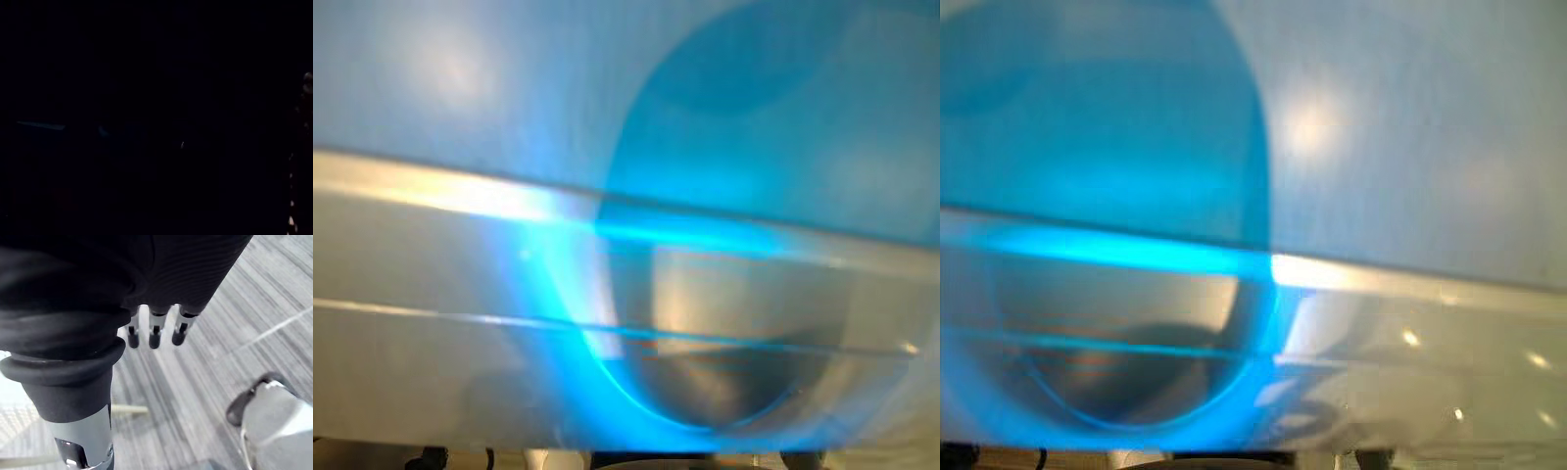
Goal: Pick up the laundry basket with both hands and put the clothes into the washing machine.
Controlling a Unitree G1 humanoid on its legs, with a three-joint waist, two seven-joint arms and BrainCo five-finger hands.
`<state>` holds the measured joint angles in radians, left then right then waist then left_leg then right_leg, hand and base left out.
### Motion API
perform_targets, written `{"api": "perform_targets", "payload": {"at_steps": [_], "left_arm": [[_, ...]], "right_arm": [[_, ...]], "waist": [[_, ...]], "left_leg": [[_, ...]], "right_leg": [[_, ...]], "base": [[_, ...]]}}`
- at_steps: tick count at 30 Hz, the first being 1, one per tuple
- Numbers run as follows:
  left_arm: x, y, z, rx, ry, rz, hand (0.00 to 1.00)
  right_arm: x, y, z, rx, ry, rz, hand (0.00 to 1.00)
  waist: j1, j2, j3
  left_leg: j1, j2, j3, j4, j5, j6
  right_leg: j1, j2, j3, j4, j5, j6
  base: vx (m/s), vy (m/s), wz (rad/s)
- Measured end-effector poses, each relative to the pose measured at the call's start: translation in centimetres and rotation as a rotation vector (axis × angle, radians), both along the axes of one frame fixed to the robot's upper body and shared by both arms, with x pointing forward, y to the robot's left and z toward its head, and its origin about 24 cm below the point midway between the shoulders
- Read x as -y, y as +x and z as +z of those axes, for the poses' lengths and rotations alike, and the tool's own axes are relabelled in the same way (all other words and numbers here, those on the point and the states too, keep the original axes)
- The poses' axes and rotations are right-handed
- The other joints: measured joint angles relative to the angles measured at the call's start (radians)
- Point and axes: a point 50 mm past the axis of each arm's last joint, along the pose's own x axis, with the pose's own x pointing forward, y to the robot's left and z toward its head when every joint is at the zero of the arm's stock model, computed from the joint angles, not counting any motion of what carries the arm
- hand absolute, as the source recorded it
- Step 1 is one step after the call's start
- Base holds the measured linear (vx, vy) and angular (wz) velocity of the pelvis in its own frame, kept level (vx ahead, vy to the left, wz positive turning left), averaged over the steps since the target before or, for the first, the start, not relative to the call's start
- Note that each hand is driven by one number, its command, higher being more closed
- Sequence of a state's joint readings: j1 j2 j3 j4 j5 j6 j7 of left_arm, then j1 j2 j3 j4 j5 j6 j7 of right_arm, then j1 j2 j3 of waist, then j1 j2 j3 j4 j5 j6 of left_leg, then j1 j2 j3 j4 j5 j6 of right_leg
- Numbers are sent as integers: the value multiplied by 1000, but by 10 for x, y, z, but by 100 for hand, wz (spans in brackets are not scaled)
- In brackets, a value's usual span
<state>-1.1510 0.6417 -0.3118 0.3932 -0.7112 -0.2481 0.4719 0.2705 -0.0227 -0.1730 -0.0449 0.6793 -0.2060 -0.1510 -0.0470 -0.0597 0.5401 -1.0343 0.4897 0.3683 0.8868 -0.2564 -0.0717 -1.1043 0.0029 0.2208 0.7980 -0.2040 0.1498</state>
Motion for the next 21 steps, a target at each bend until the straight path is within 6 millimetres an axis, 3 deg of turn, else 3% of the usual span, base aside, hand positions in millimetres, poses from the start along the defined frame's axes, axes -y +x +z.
{"api": "perform_targets", "payload": {"at_steps": [1,5,9,11,13,16,21], "left_arm": [[-1,-4,7,37,1,80,0],[-4,-19,22,185,281,616,0],[0,-21,27,238,454,822,0],[-1,-11,29,197,534,933,0],[-1,1,32,107,604,969,0],[0,12,33,12,721,999,0],[23,23,23,-36,890,934,0]], "right_arm": [[2,-5,-2,-13,-7,-7,0],[-5,-8,-5,-10,-4,2,0],[-11,-6,-7,10,17,8,0],[-16,-6,-10,5,26,23,0],[-21,-4,-13,-5,34,41,0],[-29,4,-13,0,46,75,0],[-36,4,-18,-17,56,107,0]], "waist": [[-6,0,0],[-19,0,2],[-25,-1,3],[-25,-1,3],[-28,-2,4],[-57,-2,4],[-73,-4,5]], "left_leg": [[-18,-3,0,5,-1,2],[-78,-5,-6,28,-2,15],[-90,-6,-10,28,1,20],[-90,-8,-10,24,4,24],[-90,-8,-10,20,7,27],[-95,-8,-10,18,7,28],[-95,-8,-8,10,10,31]], "right_leg": [[-12,0,1,0,4,4],[-53,-5,4,-7,24,18],[-56,-7,3,-17,30,23],[-55,-7,1,-17,31,24],[-55,-7,0,-20,32,27],[-54,-7,3,-35,42,36],[-51,-5,4,-54,53,40]], "base": [[-11,38,4],[6,58,1],[33,38,2],[44,20,3],[47,19,3],[39,30,-4],[46,43,-3]]}}
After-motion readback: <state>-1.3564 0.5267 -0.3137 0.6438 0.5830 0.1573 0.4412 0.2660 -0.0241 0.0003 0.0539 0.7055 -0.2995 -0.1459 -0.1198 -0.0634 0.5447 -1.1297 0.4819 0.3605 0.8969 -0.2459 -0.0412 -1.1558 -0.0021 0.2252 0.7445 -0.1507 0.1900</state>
